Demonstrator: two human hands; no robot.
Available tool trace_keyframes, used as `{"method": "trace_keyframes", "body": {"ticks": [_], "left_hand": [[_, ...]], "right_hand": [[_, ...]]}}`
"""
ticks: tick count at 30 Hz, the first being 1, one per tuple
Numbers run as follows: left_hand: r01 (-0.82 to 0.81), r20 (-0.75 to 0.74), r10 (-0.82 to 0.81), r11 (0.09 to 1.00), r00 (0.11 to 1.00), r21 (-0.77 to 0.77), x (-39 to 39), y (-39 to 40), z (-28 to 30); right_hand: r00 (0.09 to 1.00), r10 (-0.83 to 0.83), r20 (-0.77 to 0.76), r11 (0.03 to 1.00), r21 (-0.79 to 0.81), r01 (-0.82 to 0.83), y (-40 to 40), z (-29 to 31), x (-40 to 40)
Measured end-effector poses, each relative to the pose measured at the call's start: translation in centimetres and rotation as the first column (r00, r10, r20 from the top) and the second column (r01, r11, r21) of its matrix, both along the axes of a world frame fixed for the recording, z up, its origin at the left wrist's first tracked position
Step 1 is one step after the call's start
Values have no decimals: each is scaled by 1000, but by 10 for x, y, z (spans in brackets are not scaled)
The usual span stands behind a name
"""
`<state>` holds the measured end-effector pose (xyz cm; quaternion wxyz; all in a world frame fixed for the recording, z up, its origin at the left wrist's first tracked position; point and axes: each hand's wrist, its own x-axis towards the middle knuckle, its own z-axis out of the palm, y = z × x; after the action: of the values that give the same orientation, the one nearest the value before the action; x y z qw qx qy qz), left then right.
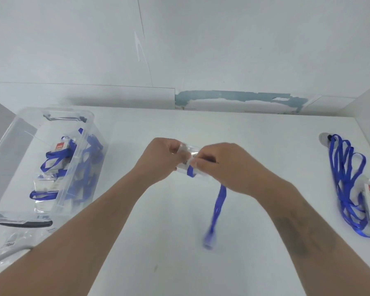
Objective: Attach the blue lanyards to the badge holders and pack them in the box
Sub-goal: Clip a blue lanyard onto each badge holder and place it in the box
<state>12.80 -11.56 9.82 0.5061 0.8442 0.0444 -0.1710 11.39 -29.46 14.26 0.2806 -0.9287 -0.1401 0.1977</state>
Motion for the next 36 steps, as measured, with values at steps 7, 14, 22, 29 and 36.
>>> {"method": "trace_keyframes", "body": {"ticks": [7, 14, 22, 29, 36], "left_hand": [[135, -262, -221, 941, 939, -309, -12, 18, 17], [-248, -358, 17, 752, 934, -611, -8, 19, 26], [-311, -81, 302, 942, 950, -129, -1, 33, 14], [128, -299, -191, 968, 935, -216, -23, 41, 28], [-304, -417, 24, 723, 909, -620, -27, 44, 28]], "right_hand": [[977, -164, -137, 916, 347, 202, -21, 13, 30], [868, -248, -429, 745, 488, 454, -5, -41, 4], [996, -16, -85, 993, 119, 26, 19, -19, -38], [995, -93, -41, 949, 298, 101, -6, 24, 6], [876, -253, -410, 762, 474, 442, 8, -14, -9]]}}
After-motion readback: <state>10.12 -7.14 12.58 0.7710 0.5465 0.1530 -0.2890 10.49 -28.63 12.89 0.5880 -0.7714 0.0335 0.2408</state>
